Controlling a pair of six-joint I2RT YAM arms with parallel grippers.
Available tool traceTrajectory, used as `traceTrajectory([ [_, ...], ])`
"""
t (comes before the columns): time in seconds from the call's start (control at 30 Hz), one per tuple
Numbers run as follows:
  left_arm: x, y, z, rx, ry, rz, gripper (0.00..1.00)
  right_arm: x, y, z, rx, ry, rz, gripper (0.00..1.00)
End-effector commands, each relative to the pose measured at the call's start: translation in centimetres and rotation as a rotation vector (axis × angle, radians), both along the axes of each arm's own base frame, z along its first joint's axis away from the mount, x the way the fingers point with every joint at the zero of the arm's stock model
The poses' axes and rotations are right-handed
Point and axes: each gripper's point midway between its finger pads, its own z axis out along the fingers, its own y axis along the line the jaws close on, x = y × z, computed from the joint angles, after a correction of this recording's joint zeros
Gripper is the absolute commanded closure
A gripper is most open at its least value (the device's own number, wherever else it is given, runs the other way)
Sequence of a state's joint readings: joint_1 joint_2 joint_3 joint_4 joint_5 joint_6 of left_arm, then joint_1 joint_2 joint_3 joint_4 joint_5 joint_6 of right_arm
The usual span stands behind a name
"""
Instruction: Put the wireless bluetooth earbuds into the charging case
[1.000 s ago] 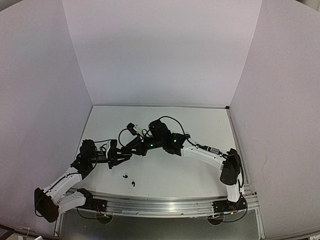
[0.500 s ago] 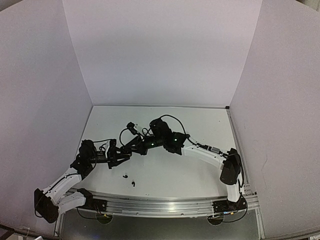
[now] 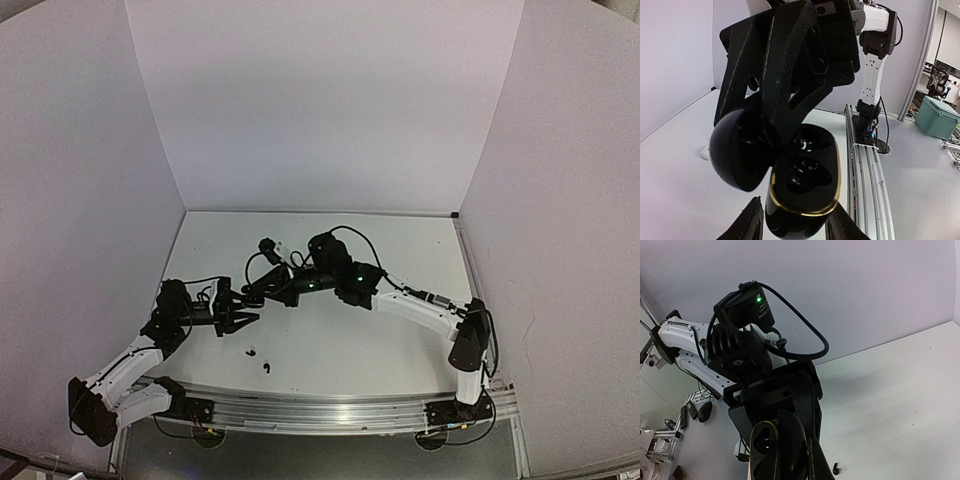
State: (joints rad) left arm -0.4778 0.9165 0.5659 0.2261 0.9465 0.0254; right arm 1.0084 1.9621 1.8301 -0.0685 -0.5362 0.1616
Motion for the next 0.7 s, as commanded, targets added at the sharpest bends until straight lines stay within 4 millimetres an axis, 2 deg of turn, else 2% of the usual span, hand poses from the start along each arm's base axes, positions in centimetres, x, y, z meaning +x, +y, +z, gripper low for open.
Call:
traceTrajectory([
  [0.0, -0.46, 0.07, 1.41, -0.023, -0.105, -0.019, 0.58, -0.65, -0.69, 2.64, 0.062, -0.028, 0.018, 0.97],
  [0.13, -0.34, 0.26, 1.51, -0.005, -0.191, -0.002, 0.59, -0.62, -0.72, 2.31, 0.056, -0.026, 0.016, 0.97],
  [0.3, -0.44, 0.23, 1.49, -0.002, -0.192, -0.009, 0.61, -0.68, -0.6, 2.08, 0.054, -0.02, 0.024, 0.97],
  [0.53, -0.54, 0.19, 1.4, -0.003, -0.176, -0.017, 0.84, -0.59, -0.51, 2.0, 0.054, -0.023, 0.024, 0.97],
  [0.6, -0.54, 0.19, 1.39, -0.003, -0.175, -0.017, 0.87, -0.6, -0.5, 2.04, 0.056, -0.025, 0.024, 0.97],
  [0.67, -0.52, 0.18, 1.4, -0.004, -0.175, -0.017, 0.85, -0.61, -0.5, 1.95, 0.054, -0.024, 0.024, 0.97],
])
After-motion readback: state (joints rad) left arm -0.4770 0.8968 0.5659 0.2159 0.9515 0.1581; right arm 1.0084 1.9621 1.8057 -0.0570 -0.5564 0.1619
